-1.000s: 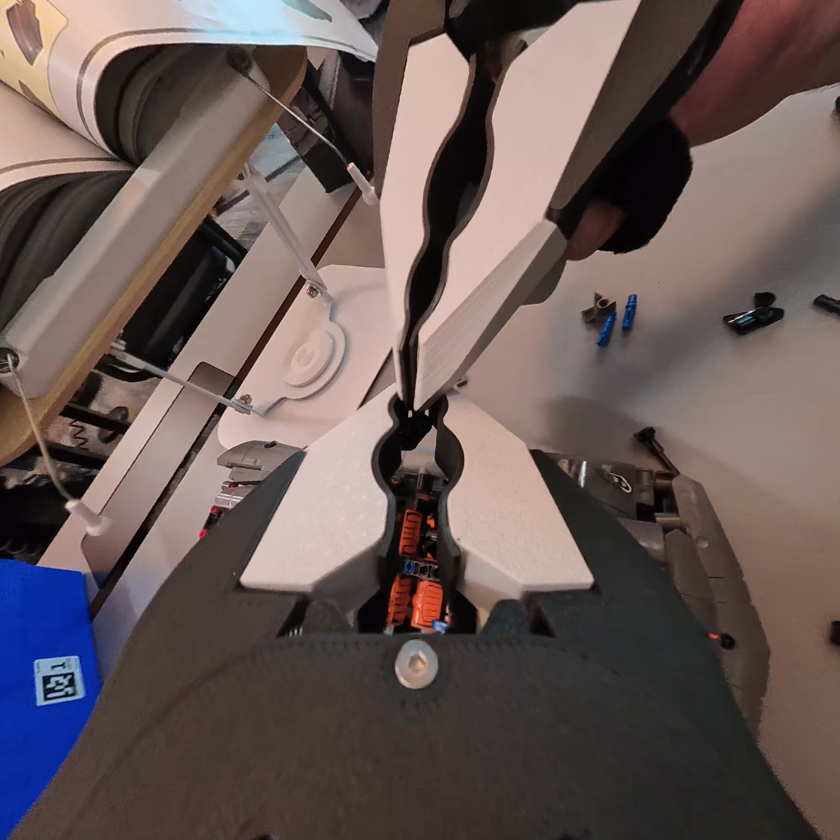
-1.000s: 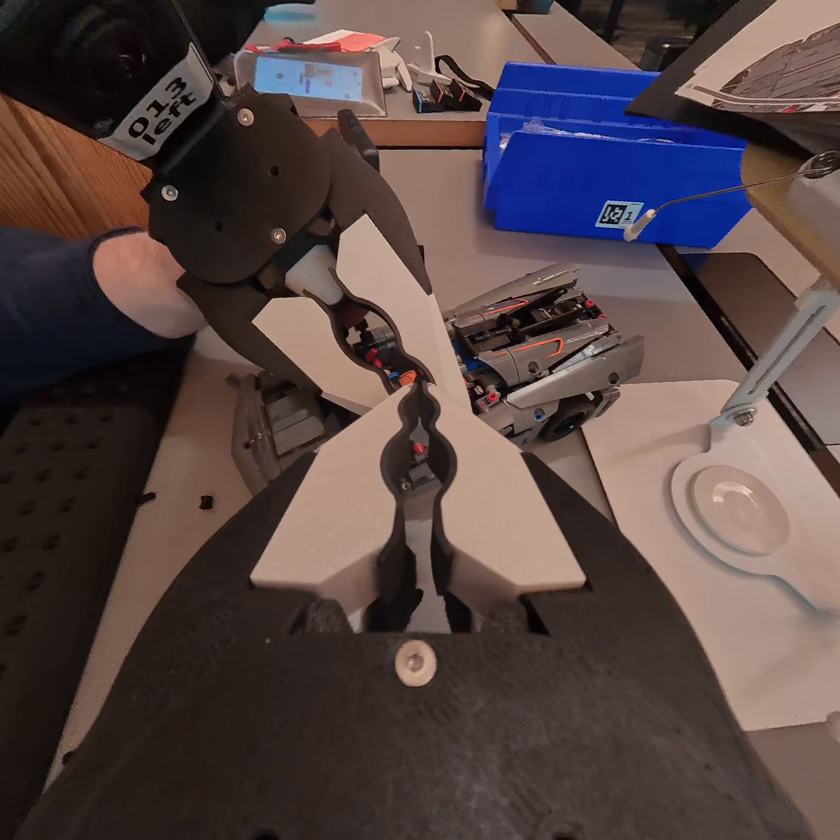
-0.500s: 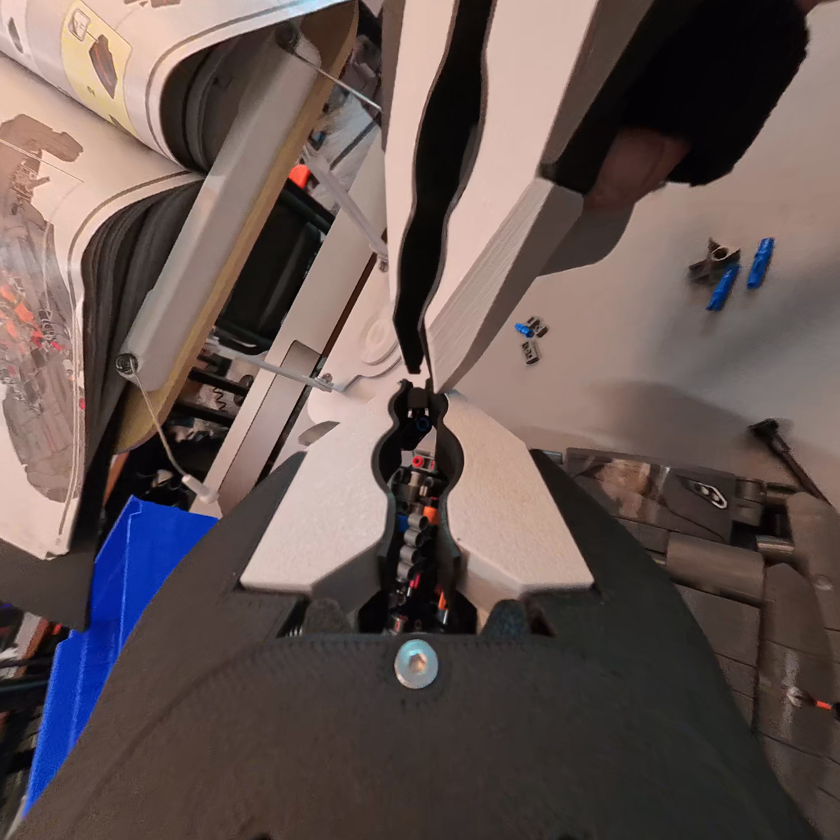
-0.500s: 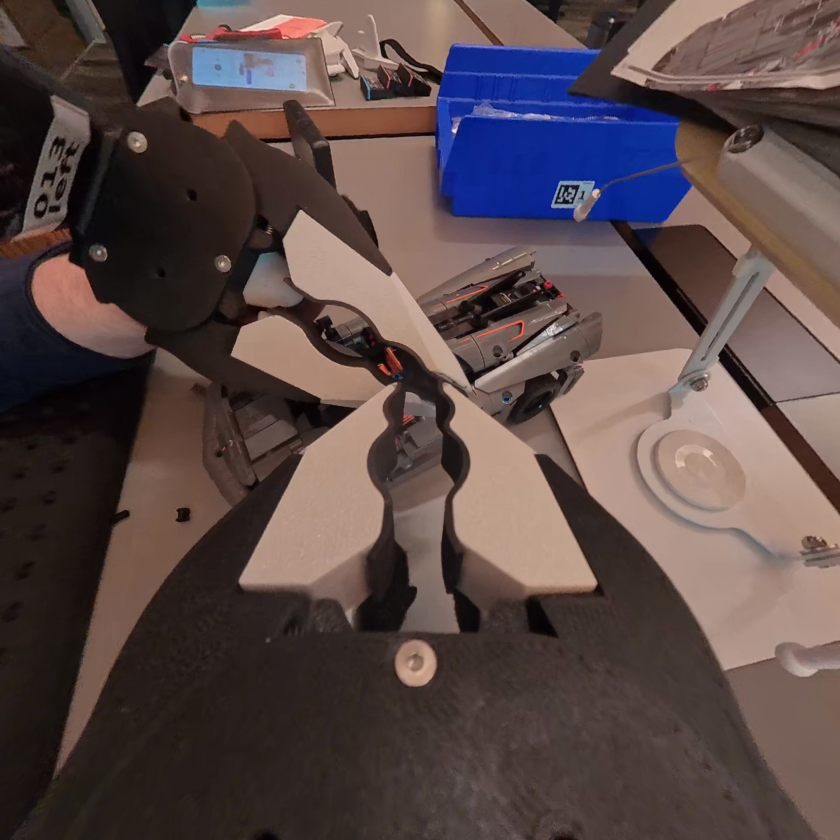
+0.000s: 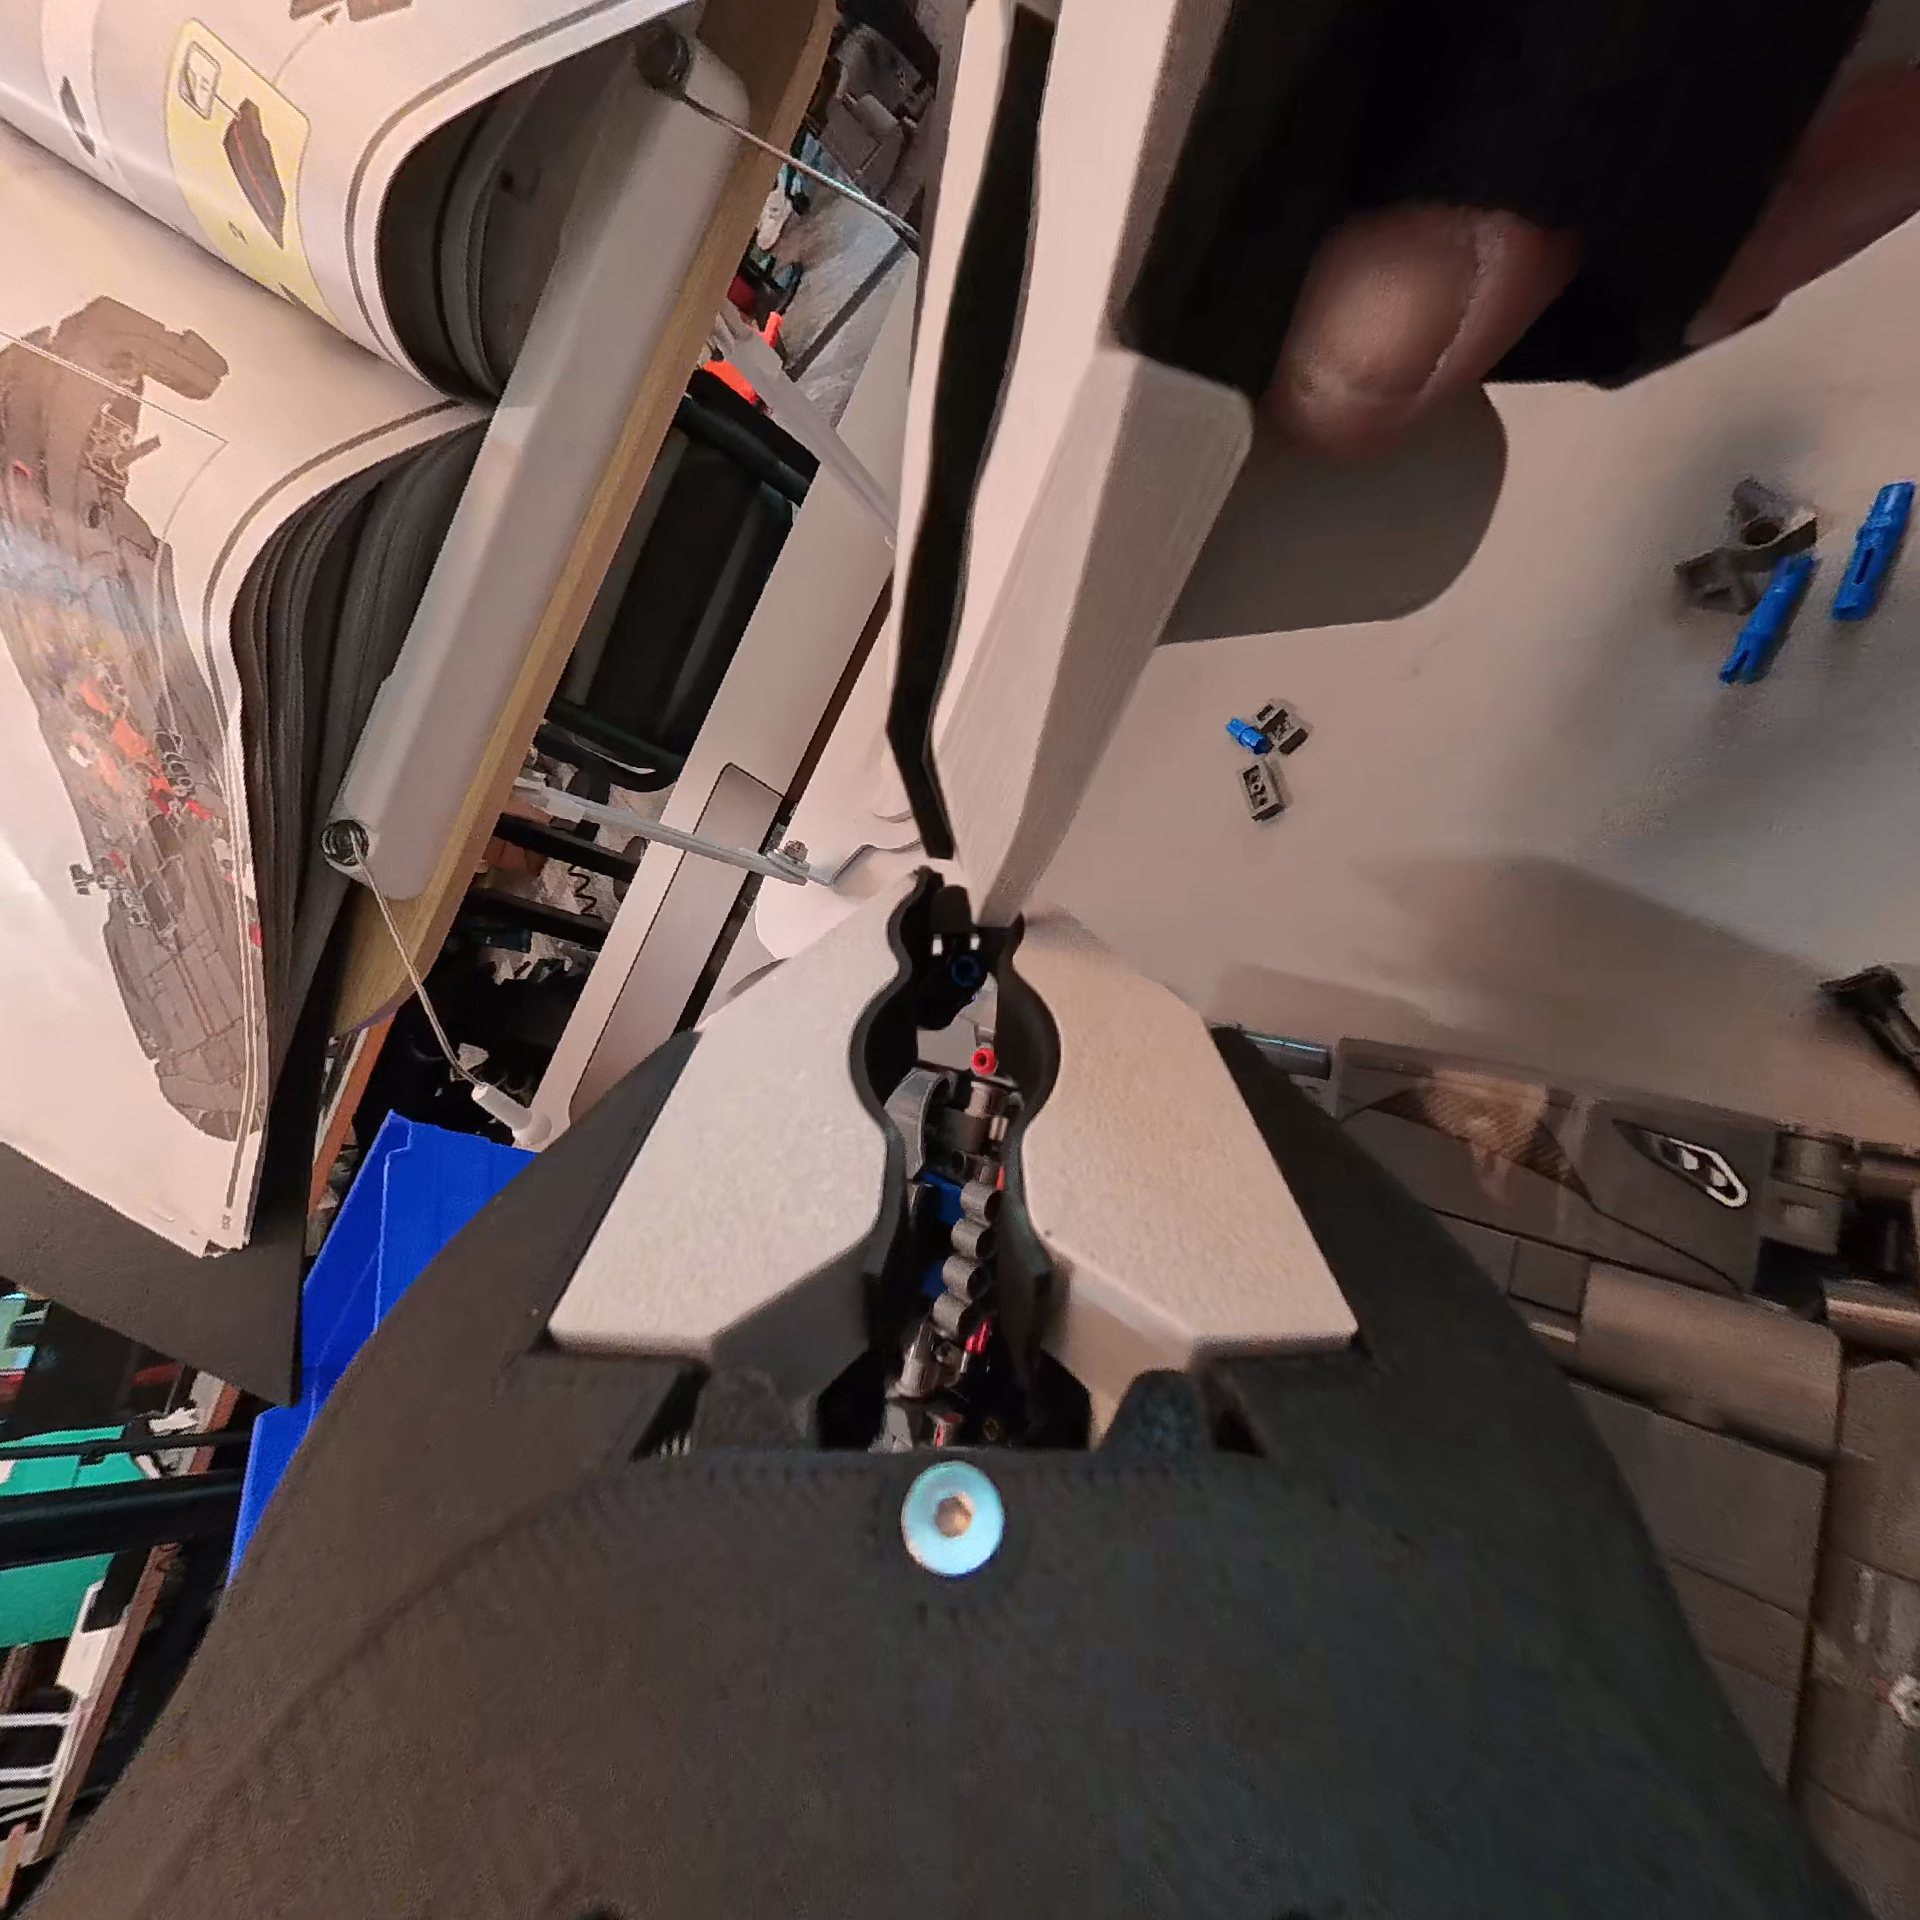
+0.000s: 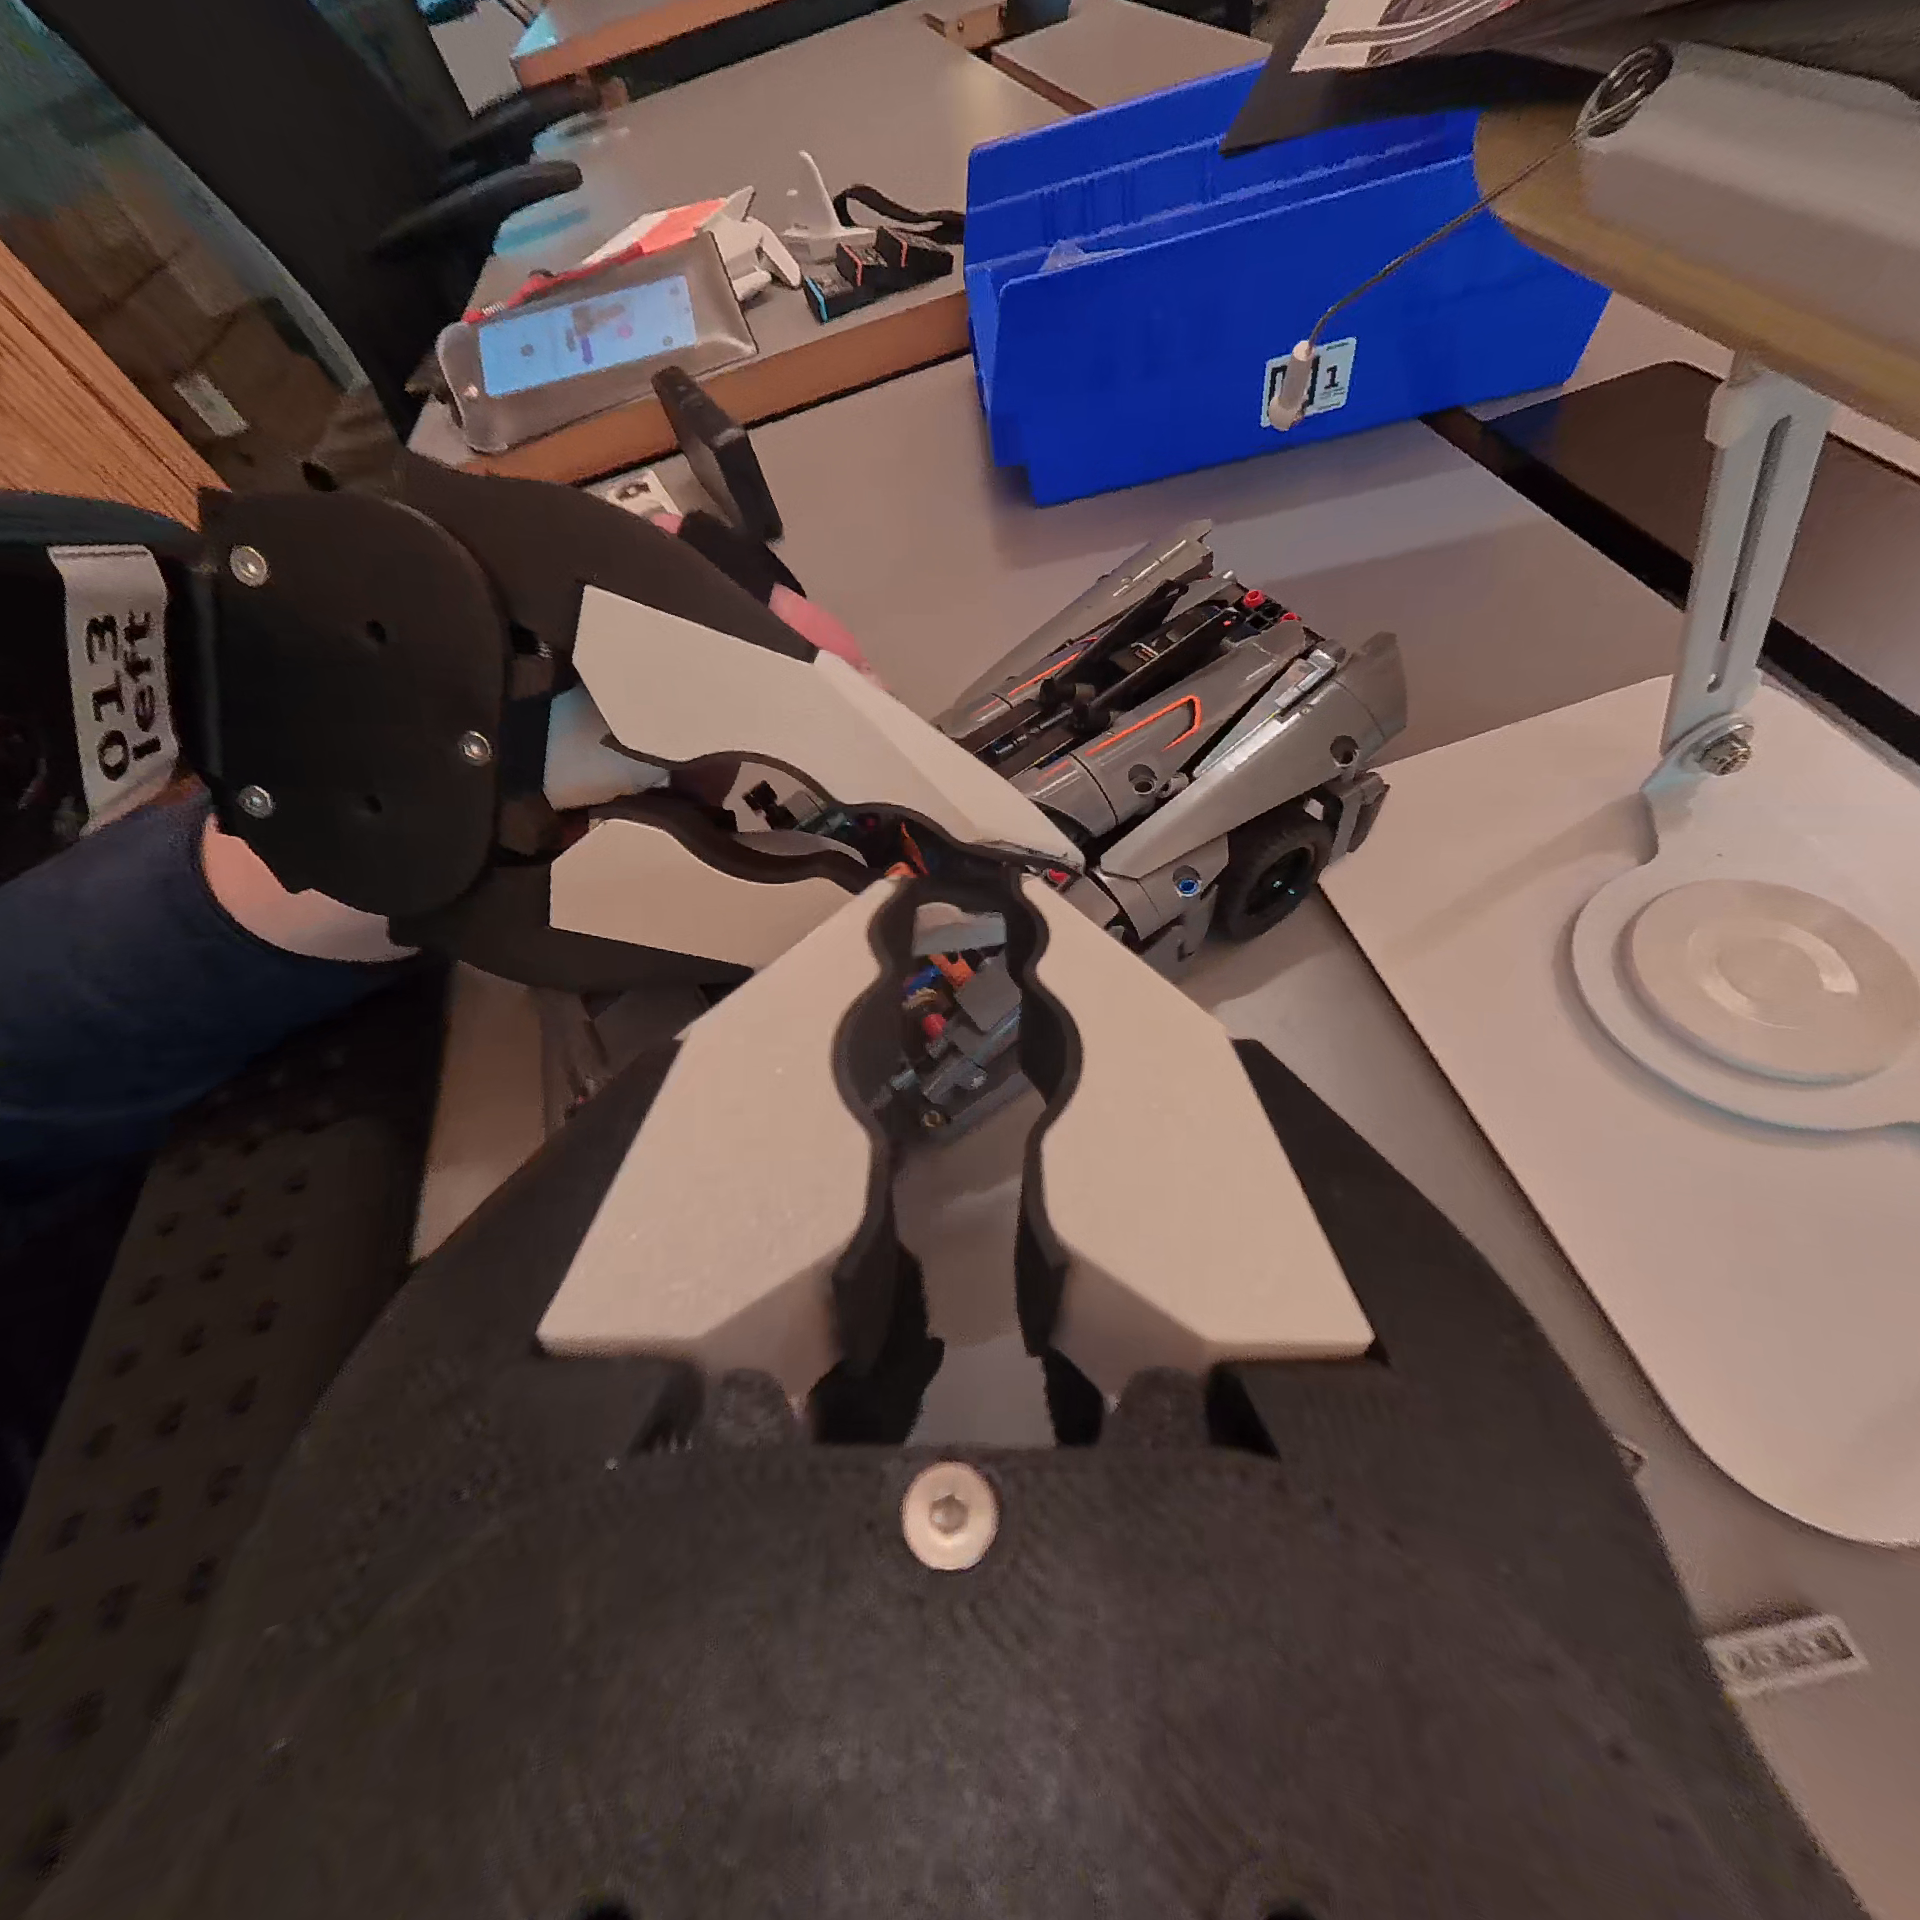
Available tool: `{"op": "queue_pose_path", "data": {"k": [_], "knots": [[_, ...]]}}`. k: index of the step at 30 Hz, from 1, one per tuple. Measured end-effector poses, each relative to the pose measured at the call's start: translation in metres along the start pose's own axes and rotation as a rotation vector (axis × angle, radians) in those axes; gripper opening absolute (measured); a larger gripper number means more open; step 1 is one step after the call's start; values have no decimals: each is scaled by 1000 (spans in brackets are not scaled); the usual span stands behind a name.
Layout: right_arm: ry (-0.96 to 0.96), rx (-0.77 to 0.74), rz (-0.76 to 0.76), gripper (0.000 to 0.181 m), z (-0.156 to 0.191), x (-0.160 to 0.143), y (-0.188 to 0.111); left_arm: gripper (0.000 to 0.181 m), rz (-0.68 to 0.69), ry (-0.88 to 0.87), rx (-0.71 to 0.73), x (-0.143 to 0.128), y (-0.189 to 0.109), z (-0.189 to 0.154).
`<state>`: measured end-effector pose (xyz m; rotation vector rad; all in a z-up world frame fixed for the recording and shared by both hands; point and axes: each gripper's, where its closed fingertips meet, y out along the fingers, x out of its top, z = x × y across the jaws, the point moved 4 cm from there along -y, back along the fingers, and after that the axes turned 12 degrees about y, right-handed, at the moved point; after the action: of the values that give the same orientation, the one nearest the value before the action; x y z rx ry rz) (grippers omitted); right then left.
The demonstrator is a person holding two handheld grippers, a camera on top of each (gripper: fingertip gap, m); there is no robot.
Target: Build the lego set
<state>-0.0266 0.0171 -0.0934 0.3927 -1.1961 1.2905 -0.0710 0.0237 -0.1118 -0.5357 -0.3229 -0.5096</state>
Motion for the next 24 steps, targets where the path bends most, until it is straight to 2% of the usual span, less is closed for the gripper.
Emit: {"op": "queue_pose_path", "data": {"k": [2,6,12,24], "knots": [[29,40,-9,22,2,1,-1,5,-9,-2,3,2,0,0],[17,27,-11,16,2,1,0,5,-7,5,12,1,0,0],[33,-8,-13,20,-1,1,1,5,-13,41,49,6,-2,2],[72,33,-45,8,-1,3,-1,6,-4,99,108,9,-3,5]]}}
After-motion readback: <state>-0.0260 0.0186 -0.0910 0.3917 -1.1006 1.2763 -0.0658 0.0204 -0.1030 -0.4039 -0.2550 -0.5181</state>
